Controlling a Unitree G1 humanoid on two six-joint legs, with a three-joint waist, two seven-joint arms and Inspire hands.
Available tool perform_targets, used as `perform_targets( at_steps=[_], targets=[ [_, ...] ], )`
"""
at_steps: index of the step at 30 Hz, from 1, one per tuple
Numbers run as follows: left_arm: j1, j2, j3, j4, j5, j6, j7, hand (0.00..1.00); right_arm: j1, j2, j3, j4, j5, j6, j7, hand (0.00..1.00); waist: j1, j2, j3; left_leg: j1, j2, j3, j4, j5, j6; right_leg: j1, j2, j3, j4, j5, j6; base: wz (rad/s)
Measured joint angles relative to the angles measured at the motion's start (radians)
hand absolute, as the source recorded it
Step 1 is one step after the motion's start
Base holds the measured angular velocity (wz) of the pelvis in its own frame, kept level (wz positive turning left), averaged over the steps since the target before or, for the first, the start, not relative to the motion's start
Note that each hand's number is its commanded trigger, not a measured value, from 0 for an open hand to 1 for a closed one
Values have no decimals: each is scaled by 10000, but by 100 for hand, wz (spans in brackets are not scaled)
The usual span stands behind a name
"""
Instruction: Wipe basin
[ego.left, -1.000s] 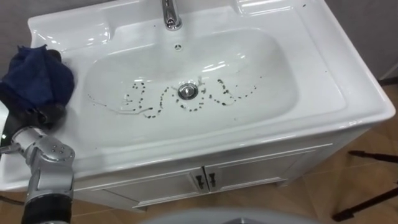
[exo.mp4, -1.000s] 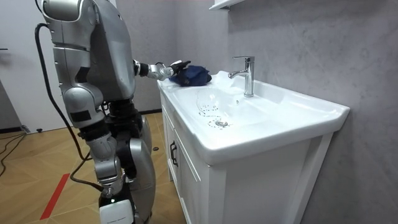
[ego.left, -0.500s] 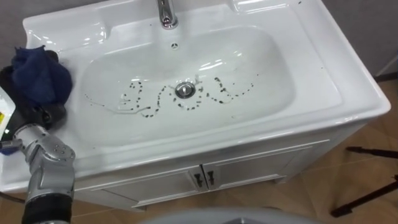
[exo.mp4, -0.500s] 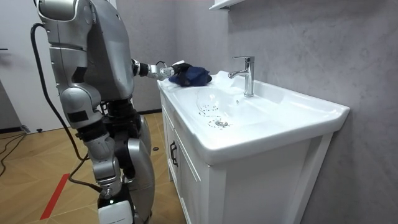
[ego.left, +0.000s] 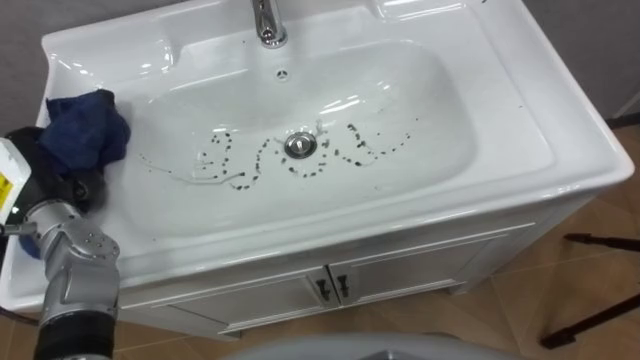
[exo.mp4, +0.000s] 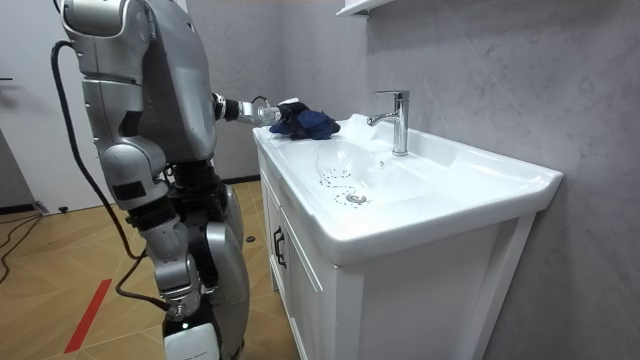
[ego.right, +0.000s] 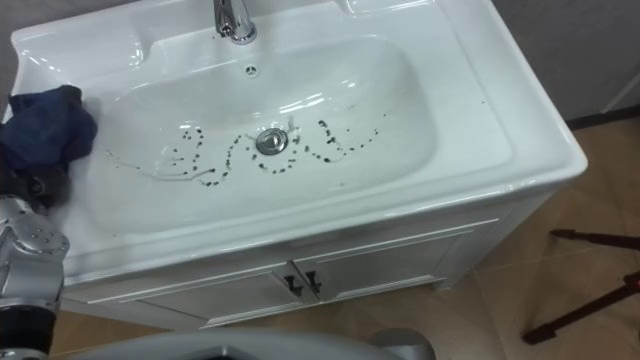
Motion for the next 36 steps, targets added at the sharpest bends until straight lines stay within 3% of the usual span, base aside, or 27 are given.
perform_targets(
  at_steps=[17, 23, 25, 31, 36],
  targets=[
    [-32, 2, -171, -49, -2079, -110, -409, 100, -45, -29, 56, 0, 93, -15, 28, 0, 20, -13, 0, 171, -3, -8, 10, 1, 3, 232, -7, -17, -49, -6, 8, 0],
    [-35, -1, -188, -189, -2068, -105, -479, 100, -37, -27, 45, 3, 53, -36, 27, 0, 0, -18, -17, 153, -2, -80, 33, 1, 3, 255, -12, -66, -20, -1, 4, 2],
    [-35, -4, -191, -505, -2067, -90, -479, 100, -29, 0, 47, 2, 71, -53, 24, 0, -1, 4, -57, 113, -4, -149, 85, 1, 3, 249, -19, -114, -12, 0, 4, 9],
    [-35, -4, -209, -2120, -2033, -104, -368, 100, 0, 33, 52, -10, 39, -284, -104, 0, 13, -201, -27, 107, -6, -229, 126, 1, 2, 268, -19, -140, -7, 0, 2, 3],
    [-35, -4, -212, -2786, -1909, -445, -155, 100, 25, 36, 49, 14, 11, -386, -199, 0, -3, -195, -13, 112, -5, -222, 124, 1, 2, 260, -17, -134, -5, -2, 0, 0]
  ],
)
